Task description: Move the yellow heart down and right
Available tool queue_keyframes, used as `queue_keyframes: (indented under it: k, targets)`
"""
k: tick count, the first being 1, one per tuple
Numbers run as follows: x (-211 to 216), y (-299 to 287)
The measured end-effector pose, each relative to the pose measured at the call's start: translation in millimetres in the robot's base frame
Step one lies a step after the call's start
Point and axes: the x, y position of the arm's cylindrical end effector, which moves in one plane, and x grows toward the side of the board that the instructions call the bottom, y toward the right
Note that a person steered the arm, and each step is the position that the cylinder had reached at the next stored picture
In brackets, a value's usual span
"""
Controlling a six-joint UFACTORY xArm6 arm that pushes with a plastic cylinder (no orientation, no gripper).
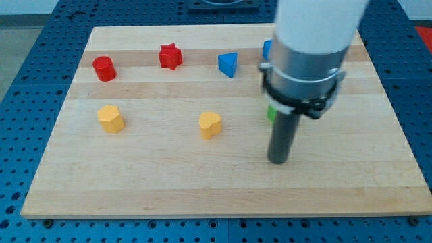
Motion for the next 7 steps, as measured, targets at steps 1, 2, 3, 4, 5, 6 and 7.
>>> queue_keyframes:
  k: [1, 2, 3, 4, 5, 6, 7]
  targets:
    - [-1.8, -51.5]
    - [-1.8, -51.5]
    - [-2.8, -57.6]
    - [-9.2, -68.6]
    - [-14.5, -93.2]
    - [-11.0, -128.5]
    - [-14.8, -151.8]
